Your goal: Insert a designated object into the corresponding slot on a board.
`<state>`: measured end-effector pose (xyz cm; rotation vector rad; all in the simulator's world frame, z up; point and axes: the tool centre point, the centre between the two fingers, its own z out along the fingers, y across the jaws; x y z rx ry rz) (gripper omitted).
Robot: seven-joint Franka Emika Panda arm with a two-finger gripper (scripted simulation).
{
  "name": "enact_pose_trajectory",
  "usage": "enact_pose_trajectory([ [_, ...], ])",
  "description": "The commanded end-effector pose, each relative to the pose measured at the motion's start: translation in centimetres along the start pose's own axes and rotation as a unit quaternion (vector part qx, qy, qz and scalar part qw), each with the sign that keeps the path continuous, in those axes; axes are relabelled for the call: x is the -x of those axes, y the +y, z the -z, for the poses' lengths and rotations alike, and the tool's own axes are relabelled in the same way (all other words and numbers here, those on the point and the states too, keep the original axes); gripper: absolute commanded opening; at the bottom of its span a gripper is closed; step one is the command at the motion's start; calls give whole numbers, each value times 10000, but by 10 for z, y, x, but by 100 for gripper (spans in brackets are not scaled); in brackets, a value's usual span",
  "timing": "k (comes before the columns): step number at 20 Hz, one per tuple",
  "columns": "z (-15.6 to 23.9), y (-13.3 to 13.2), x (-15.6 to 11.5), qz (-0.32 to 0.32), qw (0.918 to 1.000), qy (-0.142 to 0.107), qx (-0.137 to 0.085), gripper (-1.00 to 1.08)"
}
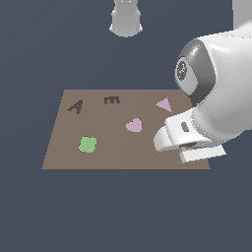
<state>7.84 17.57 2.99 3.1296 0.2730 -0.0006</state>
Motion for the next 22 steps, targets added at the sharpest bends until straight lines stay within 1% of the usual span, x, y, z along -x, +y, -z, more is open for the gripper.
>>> enact_pose_trajectory([
  [1,0,0,0,-6,10000,2,0,-100],
  [7,1,11,0,-269,9996,2,0,-100],
  [11,1,26,1,-663,9978,3,-1,-100],
  [14,2,42,4,-1073,9942,4,-2,-100],
  [18,3,69,11,-1750,9846,5,-3,-100],
  [20,3,83,17,-2122,9772,6,-4,-100],
  [22,4,97,24,-2510,9680,6,-4,-100],
])
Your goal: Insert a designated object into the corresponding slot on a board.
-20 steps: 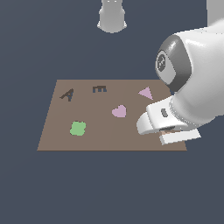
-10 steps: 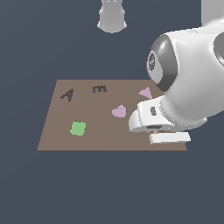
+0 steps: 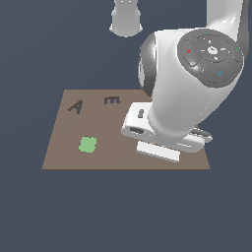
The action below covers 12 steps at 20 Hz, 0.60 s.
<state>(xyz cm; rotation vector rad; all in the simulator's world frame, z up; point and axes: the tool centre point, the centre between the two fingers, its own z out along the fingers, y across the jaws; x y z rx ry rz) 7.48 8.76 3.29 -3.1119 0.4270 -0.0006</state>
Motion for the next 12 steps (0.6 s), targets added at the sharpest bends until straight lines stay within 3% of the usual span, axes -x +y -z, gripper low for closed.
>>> enact_pose_trajectory([
  [1,1,20,0,-508,9987,3,-2,-100],
  [7,3,72,13,-1823,9832,4,-4,-100],
  [12,4,115,36,-3014,9535,5,-5,-100],
])
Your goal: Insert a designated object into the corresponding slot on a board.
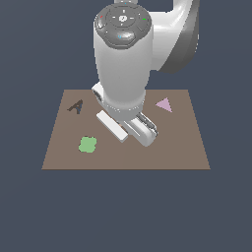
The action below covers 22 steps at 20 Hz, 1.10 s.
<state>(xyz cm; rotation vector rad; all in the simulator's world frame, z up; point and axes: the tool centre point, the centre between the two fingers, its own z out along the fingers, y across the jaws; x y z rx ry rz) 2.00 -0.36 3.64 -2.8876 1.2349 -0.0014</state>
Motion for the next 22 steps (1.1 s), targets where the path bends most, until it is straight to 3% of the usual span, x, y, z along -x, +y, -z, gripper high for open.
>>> enact_pose_trajectory([
  [1,1,25,2,-621,9981,1,-3,-100],
  [11,3,92,25,-2367,9716,-1,-2,-100],
  [17,3,112,39,-2944,9557,-3,-1,-100],
  [22,4,120,45,-3177,9482,-4,-1,-100],
])
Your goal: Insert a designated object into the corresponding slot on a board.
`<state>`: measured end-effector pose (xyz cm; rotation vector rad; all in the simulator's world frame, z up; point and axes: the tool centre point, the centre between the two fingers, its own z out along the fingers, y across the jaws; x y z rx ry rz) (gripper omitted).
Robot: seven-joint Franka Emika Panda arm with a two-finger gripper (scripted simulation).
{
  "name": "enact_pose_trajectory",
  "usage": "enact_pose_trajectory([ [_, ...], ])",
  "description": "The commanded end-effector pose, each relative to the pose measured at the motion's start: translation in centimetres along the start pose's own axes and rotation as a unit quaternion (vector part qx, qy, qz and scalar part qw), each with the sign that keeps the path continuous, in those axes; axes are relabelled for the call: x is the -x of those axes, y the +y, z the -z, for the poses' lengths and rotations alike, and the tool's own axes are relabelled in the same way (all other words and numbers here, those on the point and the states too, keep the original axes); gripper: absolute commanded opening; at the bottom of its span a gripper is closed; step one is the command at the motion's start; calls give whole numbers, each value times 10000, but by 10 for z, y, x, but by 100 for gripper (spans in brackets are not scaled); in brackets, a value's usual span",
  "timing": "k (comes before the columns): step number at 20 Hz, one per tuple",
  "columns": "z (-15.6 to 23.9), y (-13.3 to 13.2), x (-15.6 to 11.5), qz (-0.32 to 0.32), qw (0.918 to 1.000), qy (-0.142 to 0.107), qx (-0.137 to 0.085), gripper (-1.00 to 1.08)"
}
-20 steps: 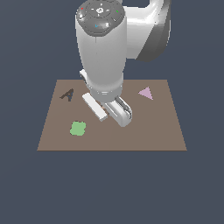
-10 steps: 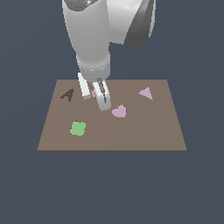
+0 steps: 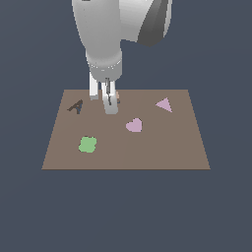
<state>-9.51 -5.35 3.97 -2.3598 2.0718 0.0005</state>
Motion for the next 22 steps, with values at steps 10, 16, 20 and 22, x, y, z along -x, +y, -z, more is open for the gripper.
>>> enact_pose_trajectory([
  [10,-8,4,1,-93,10000,-2,7,-100],
  [16,-10,4,1,-93,10000,-2,7,100],
  [20,-10,4,1,-93,10000,-2,7,100],
  [22,-10,4,1,-93,10000,-2,7,100],
])
